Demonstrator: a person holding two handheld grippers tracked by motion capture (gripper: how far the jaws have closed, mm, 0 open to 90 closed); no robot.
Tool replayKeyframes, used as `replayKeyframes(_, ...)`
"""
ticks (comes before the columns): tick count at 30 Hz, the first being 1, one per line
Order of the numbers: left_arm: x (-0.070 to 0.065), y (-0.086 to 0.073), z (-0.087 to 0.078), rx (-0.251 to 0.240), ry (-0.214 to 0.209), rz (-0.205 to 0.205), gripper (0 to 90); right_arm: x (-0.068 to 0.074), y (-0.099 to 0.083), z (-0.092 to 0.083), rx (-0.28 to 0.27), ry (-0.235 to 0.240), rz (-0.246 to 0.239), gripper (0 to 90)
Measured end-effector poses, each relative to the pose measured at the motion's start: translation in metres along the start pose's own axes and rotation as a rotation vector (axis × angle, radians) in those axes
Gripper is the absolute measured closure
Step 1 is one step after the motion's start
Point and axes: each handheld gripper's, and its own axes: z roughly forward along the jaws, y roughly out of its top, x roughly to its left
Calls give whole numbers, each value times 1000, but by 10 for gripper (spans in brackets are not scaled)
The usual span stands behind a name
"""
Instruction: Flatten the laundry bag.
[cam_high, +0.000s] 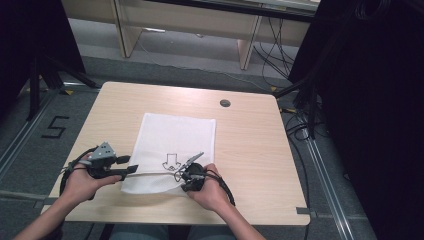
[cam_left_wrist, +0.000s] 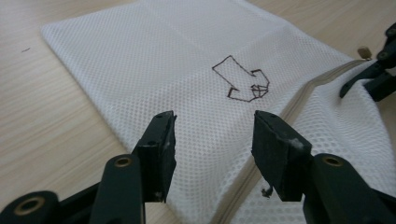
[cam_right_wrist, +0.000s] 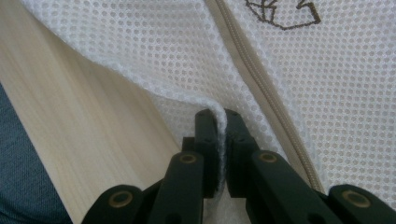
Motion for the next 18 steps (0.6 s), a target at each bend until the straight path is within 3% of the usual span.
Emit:
replayKeyframes(5, -14, 5, 3, -10, -34, 58, 504, 0, 0, 3, 5, -11, 12, 862)
replayKeyframes(7, -22, 7, 8, 5, -71, 80, 518, 1, 0, 4, 7, -5, 16, 846)
replayKeyframes(9, -27, 6, 12, 19, -93, 99, 535, 1, -1, 3, 7, 2, -10, 812)
replayKeyframes(10, -27, 6, 12, 19, -93, 99, 546, 3, -1, 2, 8, 8, -7, 788)
replayKeyframes(11, -31, 4, 14, 50, -105, 94, 554, 4, -2, 0, 4, 14, -13, 757)
replayKeyframes(15, -30, 5, 14, 56, -109, 110, 574, 10, -6, -7, 10, 30, -28, 682)
replayKeyframes(16, -30, 4, 13, 57, -109, 79, 586, 12, -7, -10, 15, 37, -31, 659)
replayKeyframes(18, -28, 4, 12, 54, -97, 91, 617, 13, -12, -19, -4, 46, -38, 647)
